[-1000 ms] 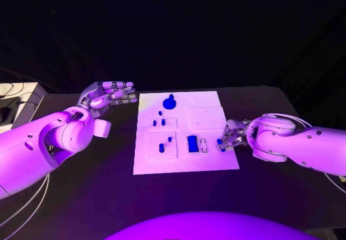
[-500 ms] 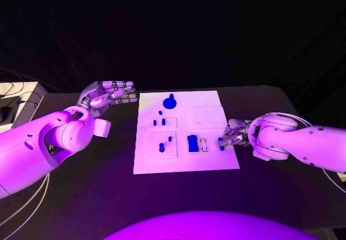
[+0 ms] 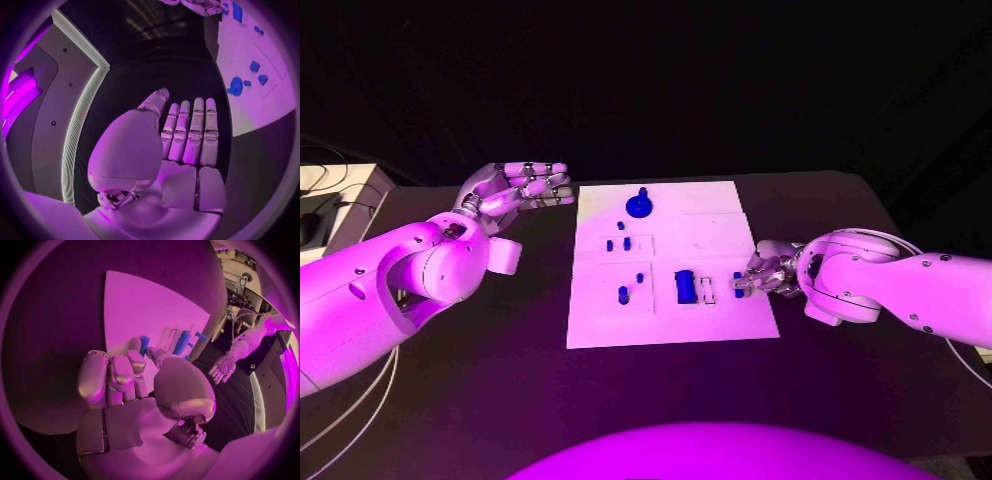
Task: Assemble the parts on the task board
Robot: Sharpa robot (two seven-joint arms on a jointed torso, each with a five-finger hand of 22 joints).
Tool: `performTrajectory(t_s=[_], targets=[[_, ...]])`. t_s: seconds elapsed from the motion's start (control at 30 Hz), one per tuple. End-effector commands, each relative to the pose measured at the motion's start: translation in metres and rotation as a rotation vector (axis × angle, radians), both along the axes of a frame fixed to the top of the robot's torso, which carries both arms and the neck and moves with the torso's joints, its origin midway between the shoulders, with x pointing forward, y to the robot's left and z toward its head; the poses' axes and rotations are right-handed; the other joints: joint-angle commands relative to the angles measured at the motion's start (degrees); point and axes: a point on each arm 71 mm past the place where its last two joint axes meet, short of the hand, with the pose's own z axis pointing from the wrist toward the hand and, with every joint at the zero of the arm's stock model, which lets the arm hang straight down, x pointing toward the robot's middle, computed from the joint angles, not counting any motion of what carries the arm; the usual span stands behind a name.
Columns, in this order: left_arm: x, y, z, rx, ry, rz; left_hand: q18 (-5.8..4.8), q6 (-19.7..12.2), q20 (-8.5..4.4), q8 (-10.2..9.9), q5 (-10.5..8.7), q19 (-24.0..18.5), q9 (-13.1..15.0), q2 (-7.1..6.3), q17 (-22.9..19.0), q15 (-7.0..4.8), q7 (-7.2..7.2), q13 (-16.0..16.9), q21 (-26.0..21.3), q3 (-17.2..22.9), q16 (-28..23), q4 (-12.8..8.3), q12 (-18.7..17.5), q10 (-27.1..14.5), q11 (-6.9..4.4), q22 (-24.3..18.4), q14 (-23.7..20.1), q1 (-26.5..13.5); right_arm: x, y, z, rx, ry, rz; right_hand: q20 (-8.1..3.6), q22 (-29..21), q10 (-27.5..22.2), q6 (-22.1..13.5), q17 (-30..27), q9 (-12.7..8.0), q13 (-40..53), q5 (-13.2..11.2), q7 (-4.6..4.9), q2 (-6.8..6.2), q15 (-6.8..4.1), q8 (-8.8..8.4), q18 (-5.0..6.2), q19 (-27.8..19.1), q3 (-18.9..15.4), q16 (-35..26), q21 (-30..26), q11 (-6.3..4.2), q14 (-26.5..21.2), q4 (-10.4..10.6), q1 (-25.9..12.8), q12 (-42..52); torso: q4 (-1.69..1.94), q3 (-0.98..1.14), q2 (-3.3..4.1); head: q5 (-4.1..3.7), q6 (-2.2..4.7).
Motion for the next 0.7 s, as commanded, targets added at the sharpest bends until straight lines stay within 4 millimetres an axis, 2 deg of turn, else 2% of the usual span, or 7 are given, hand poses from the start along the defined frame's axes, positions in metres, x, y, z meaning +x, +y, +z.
performTrajectory(t_s=[0.03, 0.4, 0.7], targets=[[-0.001, -0.002, 0.001, -0.011, -0.001, -0.014, -0.48, -0.17, -0.07, 0.02, 0.21, -0.38, -0.01, 0.13, 0.07, -0.14, 0.34, -0.05, -0.14, 0.17, -0.20, 0.36, 0.06, -0.29, 0.21, -0.05, -0.12, 0.52, -0.005, 0.008, -0.001, 0.053, 0.035, 0.012, -0.06, 8.72, -0.05, -0.14, -0.09, 0.10, -0.08, 0.27, 0.13, -0.40, 0.07, -0.08, -0.52, 2.47, 15.63, -0.35, -0.13, -0.02, 0.15, -15.67, 0.10, -0.39, 0.04, -0.02, -0.01, -0.04, -0.03], [-0.001, -0.002, 0.001, -0.011, 0.000, -0.014, -0.48, -0.17, -0.07, 0.02, 0.21, -0.38, -0.01, 0.13, 0.07, -0.14, 0.34, -0.05, -0.14, 0.17, -0.20, 0.36, 0.06, -0.29, 0.21, -0.05, -0.12, 0.52, 0.000, 0.011, 0.010, 0.066, 0.002, 0.015, -0.04, 8.72, 0.00, -0.10, -0.12, 0.16, -0.11, 0.25, 0.12, -0.40, 0.07, -0.06, -0.52, 2.46, 15.55, -0.40, -0.15, -0.02, 0.15, -15.97, 0.23, -0.38, 0.03, -0.08, 0.00, -0.11, -0.01], [-0.001, -0.001, 0.001, -0.010, 0.000, -0.013, -0.48, -0.17, -0.07, 0.02, 0.21, -0.38, -0.01, 0.13, 0.07, -0.14, 0.34, -0.05, -0.14, 0.17, -0.20, 0.36, 0.06, -0.29, 0.21, -0.05, -0.12, 0.52, -0.003, 0.019, 0.014, 0.070, -0.011, 0.041, -0.05, 8.75, 0.08, -0.04, -0.03, 0.16, -0.07, 0.36, 0.12, -0.34, 0.07, -0.07, -0.53, 2.48, 15.53, -0.34, -0.02, -0.03, 0.19, -16.11, 0.42, -0.28, 0.05, 0.00, 0.00, 0.00, -0.01]])
